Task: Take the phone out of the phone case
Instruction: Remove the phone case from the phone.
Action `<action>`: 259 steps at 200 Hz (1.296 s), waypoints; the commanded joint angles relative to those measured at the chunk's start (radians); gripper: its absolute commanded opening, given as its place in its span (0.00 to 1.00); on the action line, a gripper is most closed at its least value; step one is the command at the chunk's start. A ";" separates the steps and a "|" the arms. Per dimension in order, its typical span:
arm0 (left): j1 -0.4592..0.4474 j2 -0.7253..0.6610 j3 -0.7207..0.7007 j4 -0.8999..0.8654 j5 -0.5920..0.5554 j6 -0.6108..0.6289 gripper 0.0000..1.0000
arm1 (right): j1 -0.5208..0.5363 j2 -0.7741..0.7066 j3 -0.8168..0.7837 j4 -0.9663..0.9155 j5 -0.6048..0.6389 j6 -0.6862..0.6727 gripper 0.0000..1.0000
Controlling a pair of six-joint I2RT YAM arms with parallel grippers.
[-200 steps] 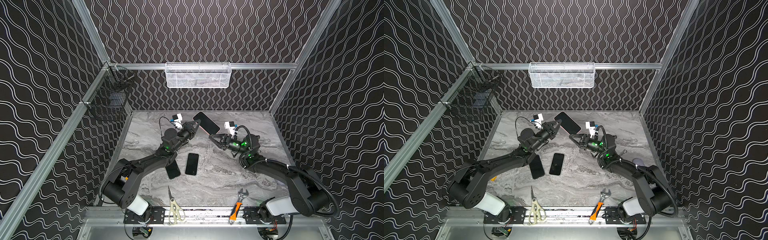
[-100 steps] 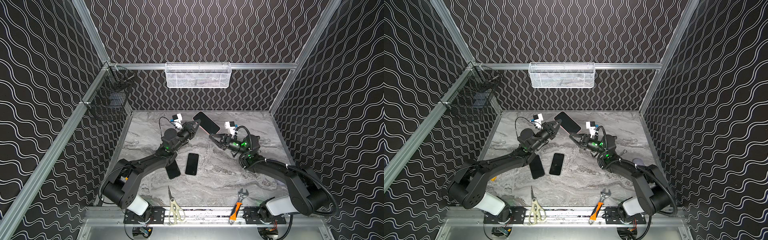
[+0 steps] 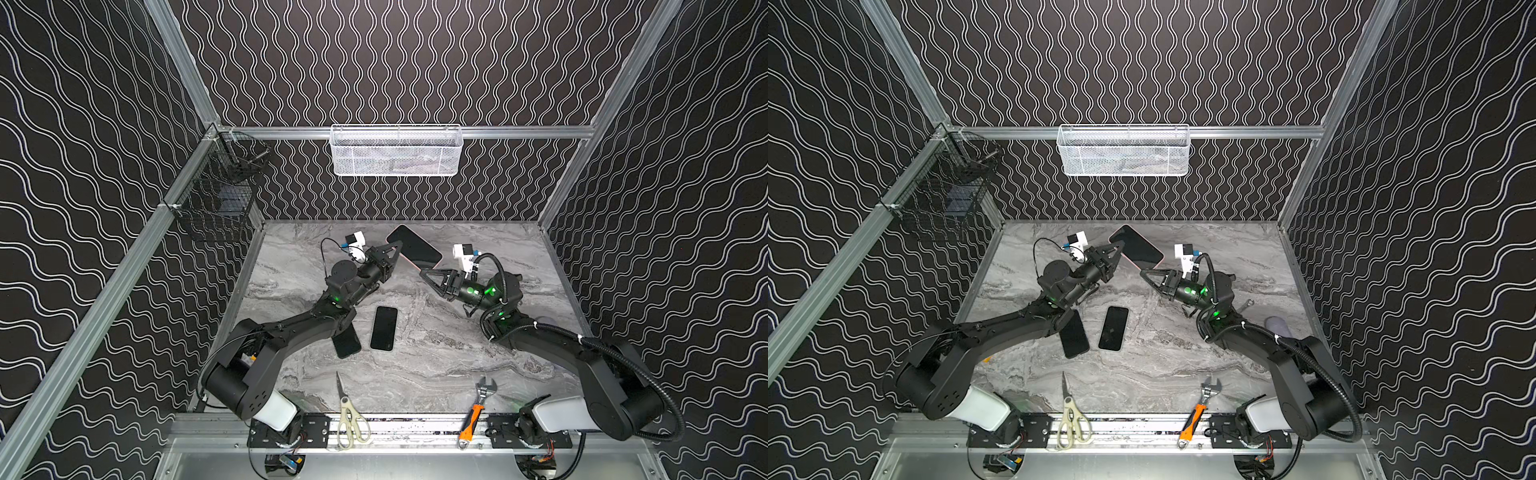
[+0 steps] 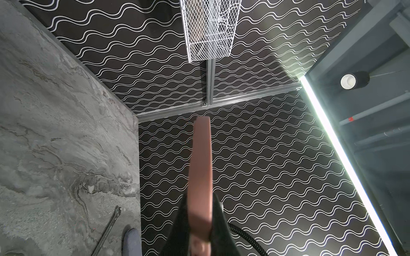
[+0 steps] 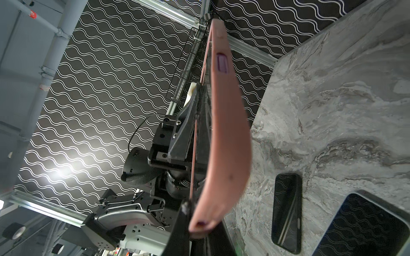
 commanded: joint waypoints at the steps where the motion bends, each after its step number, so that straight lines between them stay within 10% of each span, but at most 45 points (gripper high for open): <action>1: -0.011 -0.013 0.007 0.063 0.020 -0.075 0.00 | 0.007 -0.017 -0.013 -0.108 0.098 -0.184 0.05; 259: -0.031 -0.073 0.050 0.056 0.054 -0.188 0.00 | 0.072 -0.018 -0.095 -0.228 0.350 -0.537 0.17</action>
